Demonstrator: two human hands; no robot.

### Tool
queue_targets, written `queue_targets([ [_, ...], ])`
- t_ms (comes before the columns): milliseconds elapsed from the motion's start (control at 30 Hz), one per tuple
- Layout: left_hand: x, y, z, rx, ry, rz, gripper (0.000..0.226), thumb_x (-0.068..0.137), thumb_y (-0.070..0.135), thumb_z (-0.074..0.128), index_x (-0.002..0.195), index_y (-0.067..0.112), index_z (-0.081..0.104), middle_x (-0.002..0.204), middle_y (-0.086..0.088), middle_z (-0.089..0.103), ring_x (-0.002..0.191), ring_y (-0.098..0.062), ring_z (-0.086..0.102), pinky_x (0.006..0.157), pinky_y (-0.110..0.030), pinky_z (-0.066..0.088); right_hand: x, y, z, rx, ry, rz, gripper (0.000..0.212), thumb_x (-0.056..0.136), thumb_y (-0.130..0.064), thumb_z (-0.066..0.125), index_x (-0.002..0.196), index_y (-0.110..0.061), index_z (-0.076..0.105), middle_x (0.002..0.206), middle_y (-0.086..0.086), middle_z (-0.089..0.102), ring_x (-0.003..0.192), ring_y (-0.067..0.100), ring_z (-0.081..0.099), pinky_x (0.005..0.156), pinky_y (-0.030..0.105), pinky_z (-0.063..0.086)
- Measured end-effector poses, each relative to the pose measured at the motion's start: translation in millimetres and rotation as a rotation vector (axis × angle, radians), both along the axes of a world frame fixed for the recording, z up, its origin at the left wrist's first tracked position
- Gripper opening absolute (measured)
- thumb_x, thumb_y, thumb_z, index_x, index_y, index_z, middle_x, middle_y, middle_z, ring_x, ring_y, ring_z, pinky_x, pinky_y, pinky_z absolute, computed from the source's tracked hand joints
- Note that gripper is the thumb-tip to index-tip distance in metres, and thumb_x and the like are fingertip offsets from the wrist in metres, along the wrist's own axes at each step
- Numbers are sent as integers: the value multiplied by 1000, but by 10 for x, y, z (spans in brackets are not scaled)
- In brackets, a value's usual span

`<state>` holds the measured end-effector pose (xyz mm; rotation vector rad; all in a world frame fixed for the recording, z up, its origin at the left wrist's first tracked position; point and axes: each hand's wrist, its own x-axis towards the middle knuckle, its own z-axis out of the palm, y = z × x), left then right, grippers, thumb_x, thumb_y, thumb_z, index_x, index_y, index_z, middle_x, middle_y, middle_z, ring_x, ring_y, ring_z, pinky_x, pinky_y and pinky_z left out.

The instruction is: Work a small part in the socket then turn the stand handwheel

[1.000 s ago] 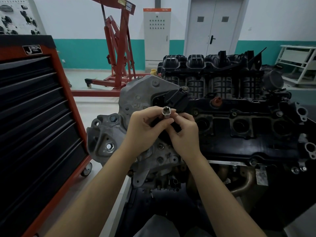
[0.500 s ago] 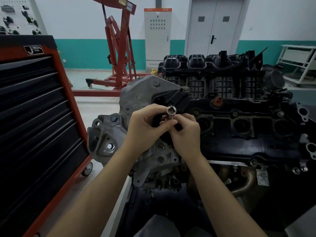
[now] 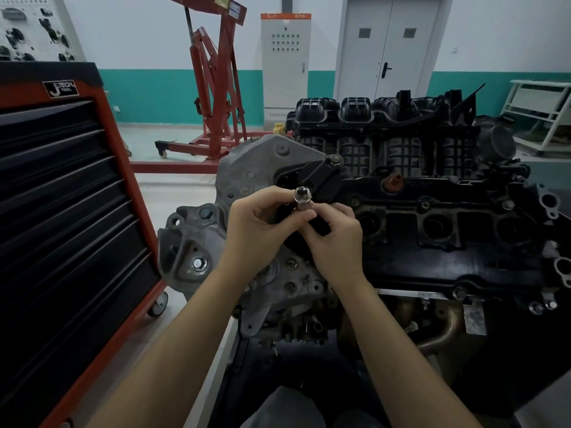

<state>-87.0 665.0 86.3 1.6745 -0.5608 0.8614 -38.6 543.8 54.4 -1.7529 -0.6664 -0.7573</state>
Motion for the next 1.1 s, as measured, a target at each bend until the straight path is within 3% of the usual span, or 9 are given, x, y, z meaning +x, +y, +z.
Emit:
queue_targets([
  [100, -12, 4, 2, -23, 28, -35, 25, 81, -1, 69, 99, 16, 69, 96, 2, 72, 95, -14, 70, 87, -28, 54, -3, -7, 1, -69, -59, 6, 26, 84, -24, 65, 104, -10, 72, 98, -4, 72, 99, -16, 46, 94, 29, 40],
  [233, -23, 17, 7, 5, 47, -74, 27, 85, -5, 65, 108, 9, 66, 102, -7, 72, 101, -20, 69, 91, -32, 54, -3, -5, 3, -27, -33, 24, 21, 83, -19, 65, 99, -8, 74, 97, 2, 74, 96, 14, 59, 92, 29, 41],
  [400, -3, -3, -4, 22, 6, 19, 22, 78, -4, 74, 94, 10, 69, 93, -13, 71, 90, -28, 69, 85, -44, 57, -15, -8, 28, -20, -7, 20, 20, 81, -23, 66, 92, -7, 74, 91, 1, 74, 89, 19, 64, 93, 23, 38],
  [533, -11, 8, -5, -28, 40, -21, 22, 83, -3, 69, 103, 6, 68, 98, -9, 72, 97, -21, 70, 89, -34, 55, -18, -12, 10, -60, -38, 26, 23, 85, -20, 65, 102, -7, 73, 97, 2, 73, 96, 9, 57, 92, 32, 42],
  [700, -14, 3, 13, 23, 41, -3, 23, 78, -5, 74, 98, 4, 69, 96, -15, 72, 94, -28, 70, 88, -46, 56, -8, -15, -7, 10, 32, 13, 13, 81, -13, 73, 92, -7, 74, 88, 1, 72, 96, 27, 59, 86, 32, 45],
  [800, -11, -1, -5, -5, 39, 19, 21, 76, -4, 76, 94, 6, 71, 92, -15, 73, 91, -30, 70, 85, -50, 56, -24, -13, 15, 28, 35, 17, 13, 80, -16, 75, 91, -9, 74, 88, -7, 70, 97, 19, 57, 86, 34, 46],
  [900, -14, 2, -11, -20, 62, -22, 23, 81, -3, 71, 102, 8, 70, 98, -12, 73, 98, -26, 70, 91, -45, 55, -21, -21, 7, -23, -33, 35, 19, 83, -18, 68, 99, -8, 73, 94, -5, 71, 96, 7, 56, 91, 35, 45],
  [1000, -25, 3, -1, 9, 65, -55, 26, 82, -3, 68, 103, 12, 69, 101, -10, 72, 100, -26, 69, 92, -42, 55, -4, -23, -10, -6, -12, 26, 19, 82, -15, 66, 97, -7, 74, 92, 2, 73, 96, 22, 59, 88, 36, 46],
  [1100, -14, -4, 4, 37, 34, 0, 22, 77, -2, 76, 93, 10, 69, 91, -14, 72, 89, -29, 70, 84, -48, 56, -1, -14, -13, 17, 17, 18, 13, 81, -19, 69, 89, -10, 73, 85, -3, 71, 93, 26, 60, 85, 30, 44],
])
